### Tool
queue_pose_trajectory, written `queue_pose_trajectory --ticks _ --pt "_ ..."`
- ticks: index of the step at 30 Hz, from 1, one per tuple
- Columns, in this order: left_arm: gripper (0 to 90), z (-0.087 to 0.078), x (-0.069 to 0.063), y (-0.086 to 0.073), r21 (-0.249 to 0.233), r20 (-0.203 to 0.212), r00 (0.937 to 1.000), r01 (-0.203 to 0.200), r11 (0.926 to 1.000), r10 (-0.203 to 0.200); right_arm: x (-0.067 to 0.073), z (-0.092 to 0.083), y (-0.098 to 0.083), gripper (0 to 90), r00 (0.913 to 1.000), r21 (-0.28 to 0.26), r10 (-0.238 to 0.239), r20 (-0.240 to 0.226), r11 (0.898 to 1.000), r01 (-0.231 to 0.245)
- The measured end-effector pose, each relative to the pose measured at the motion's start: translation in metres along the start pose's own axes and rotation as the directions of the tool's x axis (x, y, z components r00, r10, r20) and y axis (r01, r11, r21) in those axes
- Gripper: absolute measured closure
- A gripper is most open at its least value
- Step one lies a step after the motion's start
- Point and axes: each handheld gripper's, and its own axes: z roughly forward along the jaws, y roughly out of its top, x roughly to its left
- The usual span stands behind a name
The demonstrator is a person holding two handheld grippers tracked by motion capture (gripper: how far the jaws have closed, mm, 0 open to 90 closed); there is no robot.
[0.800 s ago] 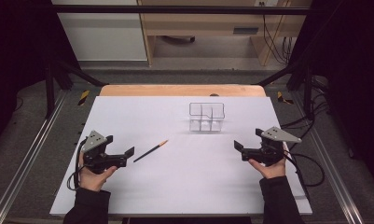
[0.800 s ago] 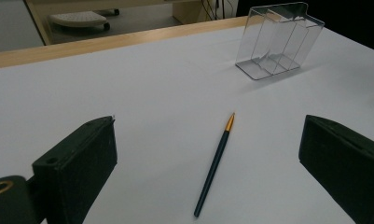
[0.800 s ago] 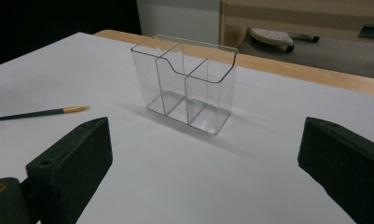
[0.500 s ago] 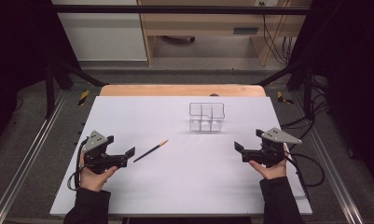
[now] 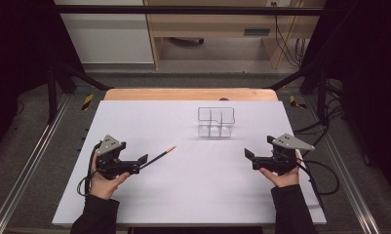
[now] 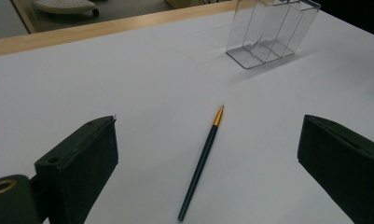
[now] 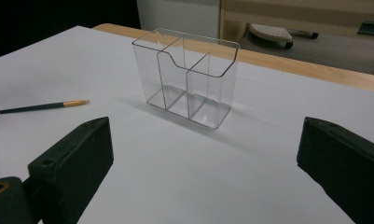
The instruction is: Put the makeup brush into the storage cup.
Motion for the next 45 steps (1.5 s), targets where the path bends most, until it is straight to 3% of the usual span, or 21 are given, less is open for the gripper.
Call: queue_pose_trajectory --ticks 10,20,29,31,40,45 --pt "4.9 0.012 -0.001 0.013 0.04 0.009 0.9998 -0.019 0.999 0.018 0.0 -0.004 0.002 4.0 1.0 -0.009 0.001 0.002 1.0 -0.001" --pt "5.1 0.028 -0.005 0.033 0.105 0.014 0.9965 -0.084 0.9909 0.083 0.0 -0.004 0.002 4.0 1.0 -0.007 -0.001 0.001 1.0 0.001" --pt "6.3 0.047 -0.011 0.043 0.179 0.023 0.991 -0.134 0.9748 0.132 0.001 -0.003 0.002 3.8 1.0 -0.002 0.003 0.0 1.0 -0.003" --pt "6.4 0.054 -0.012 0.043 0.21 0.024 0.9887 -0.15 0.9661 0.148 0.0 -0.003 0.002 3.8 1.0 -0.002 0.003 0.001 1.0 -0.003" --pt "7.3 0.068 -0.012 0.045 0.258 0.032 0.9877 -0.156 0.9534 0.153 0.0 -0.004 0.002 3.8 1.0 -0.003 0.003 -0.003 1.0 -0.003" --pt "7.8 0.079 -0.012 0.042 0.299 0.037 0.9856 -0.168 0.9393 0.165 0.0 -0.003 0.002 3.6 1.0 0.004 0.004 -0.006 1.0 -0.004"
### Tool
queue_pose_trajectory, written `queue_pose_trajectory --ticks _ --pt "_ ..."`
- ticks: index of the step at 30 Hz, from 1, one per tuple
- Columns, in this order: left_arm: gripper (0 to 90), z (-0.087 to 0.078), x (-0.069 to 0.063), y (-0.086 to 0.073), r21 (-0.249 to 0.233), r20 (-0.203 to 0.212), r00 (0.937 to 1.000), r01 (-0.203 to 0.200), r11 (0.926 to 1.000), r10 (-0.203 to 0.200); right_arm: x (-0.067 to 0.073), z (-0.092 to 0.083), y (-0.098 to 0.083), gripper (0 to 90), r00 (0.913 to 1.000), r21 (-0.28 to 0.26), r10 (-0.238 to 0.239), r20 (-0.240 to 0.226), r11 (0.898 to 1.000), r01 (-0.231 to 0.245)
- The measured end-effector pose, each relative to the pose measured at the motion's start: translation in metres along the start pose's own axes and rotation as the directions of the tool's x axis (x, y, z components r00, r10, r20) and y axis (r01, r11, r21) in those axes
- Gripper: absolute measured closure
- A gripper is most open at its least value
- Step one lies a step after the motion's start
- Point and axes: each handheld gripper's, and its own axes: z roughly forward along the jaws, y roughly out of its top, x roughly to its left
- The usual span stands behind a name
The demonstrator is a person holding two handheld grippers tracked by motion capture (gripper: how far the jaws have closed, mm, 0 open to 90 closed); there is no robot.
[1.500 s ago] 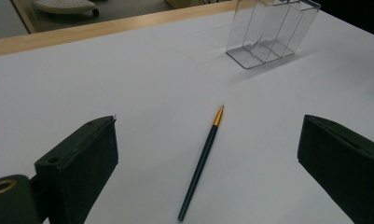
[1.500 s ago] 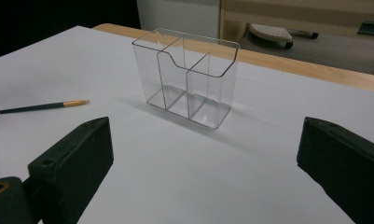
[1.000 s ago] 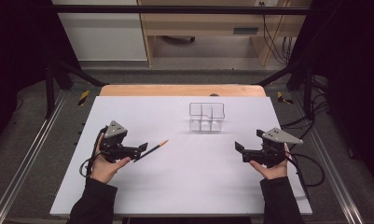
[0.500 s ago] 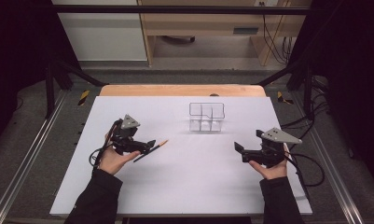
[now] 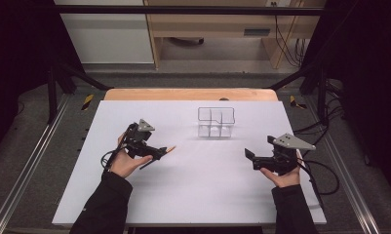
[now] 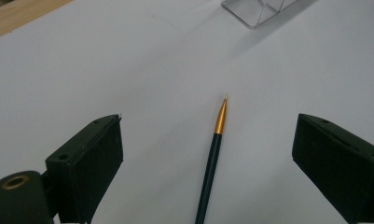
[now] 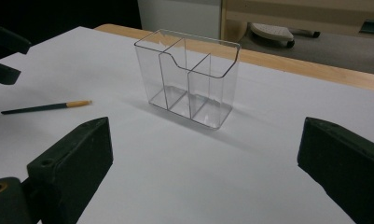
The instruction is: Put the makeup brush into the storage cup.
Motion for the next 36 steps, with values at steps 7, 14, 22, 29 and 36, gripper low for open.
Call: queue_pose_trajectory --ticks 7,14,22,29,36 --pt "13.1 0.013 -0.003 0.0 0.041 0.022 0.9992 -0.033 0.9986 0.032 0.0 0.0 0.0 3.6 1.0 0.002 0.0 -0.002 1.0 0.0" --pt "17.0 0.024 -0.004 -0.002 0.095 0.023 0.9981 -0.06 0.9937 0.058 0.001 0.002 -0.001 3.5 1.0 0.007 0.0 -0.004 1.0 0.0" --pt "28.5 0.034 -0.005 -0.006 0.168 0.031 0.9958 -0.09 0.9816 0.086 0.001 0.002 -0.001 3.5 1.0 0.011 -0.003 -0.006 1.0 0.003" --pt "39.6 0.04 -0.006 -0.008 0.21 0.03 0.9944 -0.106 0.972 0.102 0.001 0.002 -0.001 3.5 1.0 0.015 -0.005 -0.007 1.0 0.005" --pt "54.5 0.045 -0.007 -0.01 0.243 0.04 0.9946 -0.102 0.9646 0.096 0.002 0.003 -0.001 3.3 0.9999 0.017 -0.003 -0.01 1.0 0.003"
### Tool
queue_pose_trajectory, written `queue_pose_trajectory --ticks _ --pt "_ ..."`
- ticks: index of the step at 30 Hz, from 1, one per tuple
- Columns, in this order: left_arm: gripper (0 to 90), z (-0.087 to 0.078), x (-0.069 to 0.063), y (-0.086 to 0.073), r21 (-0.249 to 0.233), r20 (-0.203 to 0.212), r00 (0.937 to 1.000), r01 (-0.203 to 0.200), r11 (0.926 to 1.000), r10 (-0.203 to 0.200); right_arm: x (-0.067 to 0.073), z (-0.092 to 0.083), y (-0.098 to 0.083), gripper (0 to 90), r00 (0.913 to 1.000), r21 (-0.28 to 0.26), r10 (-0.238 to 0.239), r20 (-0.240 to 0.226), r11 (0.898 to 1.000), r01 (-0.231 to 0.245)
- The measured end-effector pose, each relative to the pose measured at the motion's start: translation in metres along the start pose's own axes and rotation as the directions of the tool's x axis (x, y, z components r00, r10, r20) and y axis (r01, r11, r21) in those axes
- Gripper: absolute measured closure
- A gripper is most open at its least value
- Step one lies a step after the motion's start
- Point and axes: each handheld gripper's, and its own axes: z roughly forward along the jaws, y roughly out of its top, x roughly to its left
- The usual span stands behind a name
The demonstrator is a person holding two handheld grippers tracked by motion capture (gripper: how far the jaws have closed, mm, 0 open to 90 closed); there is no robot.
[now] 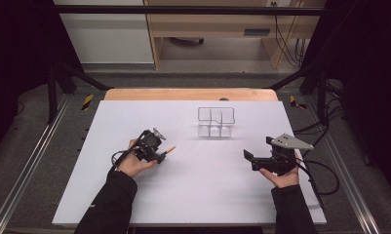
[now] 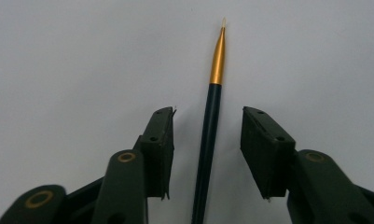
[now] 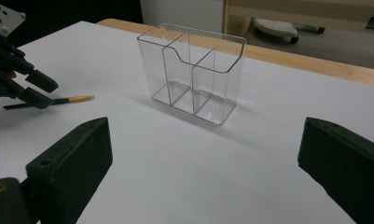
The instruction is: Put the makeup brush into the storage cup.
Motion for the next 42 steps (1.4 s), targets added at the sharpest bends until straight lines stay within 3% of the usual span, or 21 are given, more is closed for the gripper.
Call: queue_pose_trajectory --ticks 6,15,21,30,35,42 --pt "62.8 0.002 0.001 -0.001 0.022 0.005 1.0 0.003 0.9998 -0.003 0.0 0.0 0.0 3.2 0.9999 0.001 0.003 -0.01 1.0 -0.003" --pt "73.3 0.003 0.006 -0.007 0.02 0.046 0.9979 0.046 0.9987 -0.047 0.0 0.0 0.0 2.1 0.9999 -0.003 0.01 -0.007 1.0 -0.01" --pt "81.5 0.003 0.005 -0.007 0.03 0.041 0.9979 0.05 0.9983 -0.051 0.0 0.001 0.0 2.1 0.9999 0.004 0.008 -0.01 1.0 -0.008" --pt "82.0 0.002 0.002 -0.006 0.034 0.028 0.9969 0.072 0.9968 -0.073 0.0 0.0 0.0 2.7 0.9997 -0.006 0.013 -0.02 1.0 -0.013" --pt "73.4 0.0 0.002 -0.002 0.019 0.024 0.9981 0.056 0.9983 -0.056 0.0 0.0 0.0 3.2 0.9997 -0.012 0.012 -0.022 1.0 -0.012" --pt "72.7 0.005 0.002 0.006 0.069 0.027 0.9985 0.046 0.9966 -0.048 0.0 -0.001 0.001 3.9 0.9995 -0.021 0.015 -0.029 1.0 -0.015"
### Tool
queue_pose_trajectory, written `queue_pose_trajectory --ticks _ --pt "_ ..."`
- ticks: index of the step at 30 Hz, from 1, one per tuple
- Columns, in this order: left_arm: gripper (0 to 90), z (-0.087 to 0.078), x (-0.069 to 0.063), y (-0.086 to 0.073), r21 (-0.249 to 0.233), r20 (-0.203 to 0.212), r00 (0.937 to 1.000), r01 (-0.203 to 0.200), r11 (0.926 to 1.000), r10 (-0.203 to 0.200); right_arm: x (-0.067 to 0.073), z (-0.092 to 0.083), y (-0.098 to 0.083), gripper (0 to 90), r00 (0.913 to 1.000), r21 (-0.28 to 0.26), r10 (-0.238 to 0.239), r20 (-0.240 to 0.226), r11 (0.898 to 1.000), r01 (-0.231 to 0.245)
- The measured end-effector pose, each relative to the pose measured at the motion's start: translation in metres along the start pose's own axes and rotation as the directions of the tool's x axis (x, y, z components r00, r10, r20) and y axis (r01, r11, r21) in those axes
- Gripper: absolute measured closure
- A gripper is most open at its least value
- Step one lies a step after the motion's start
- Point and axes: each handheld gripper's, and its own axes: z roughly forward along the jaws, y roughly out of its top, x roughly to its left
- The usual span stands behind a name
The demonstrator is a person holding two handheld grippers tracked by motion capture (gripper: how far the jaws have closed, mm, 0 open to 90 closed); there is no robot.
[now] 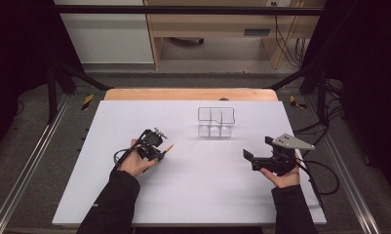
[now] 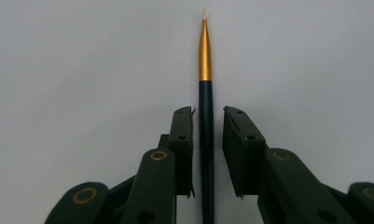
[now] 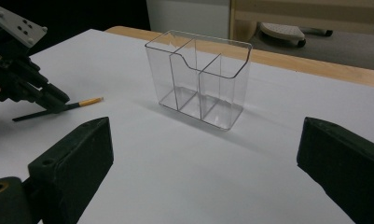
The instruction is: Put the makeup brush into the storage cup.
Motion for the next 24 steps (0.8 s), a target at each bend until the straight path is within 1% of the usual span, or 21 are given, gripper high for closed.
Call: queue_pose_trajectory --ticks 1,4,7,12,18,24 --pt "73.2 0.0014 0.0006 0.0 0.005 0.015 0.9999 0.006 1.0 -0.006 0.0001 -0.0002 0.0001 4.1 1.0 -0.003 0.002 -0.001 1.0 -0.002" --pt "74.6 0.0012 0.0019 -0.0003 0.016 0.024 0.9997 -0.002 0.9999 0.001 -0.0004 -0.0011 0.0004 4.3 1.0 -0.005 0.001 -0.003 1.0 -0.001" --pt "76.3 0.0007 0.0027 -0.0014 0.022 0.032 0.9995 0.003 0.9997 -0.003 -0.0003 -0.0013 0.0005 4.6 1.0 -0.006 0.003 -0.008 1.0 -0.003" --pt "78.6 0.0002 0.0012 -0.0017 0.033 0.025 0.9995 0.017 0.9993 -0.017 -0.0004 -0.001 0.0005 4.8 0.9999 -0.006 0.002 -0.013 1.0 -0.003" --pt "82.2 0.0002 -0.0006 -0.0017 0.039 0.023 0.9997 0.013 0.9992 -0.014 0.0003 -0.0005 0.0003 4.9 0.9998 -0.004 0.006 -0.017 1.0 -0.006" --pt "82.7 0.0001 -0.0011 -0.0013 0.042 0.017 0.9997 0.016 0.999 -0.017 0.0008 0.0004 0.0001 4.8 0.9998 -0.001 0.002 -0.02 1.0 -0.002"
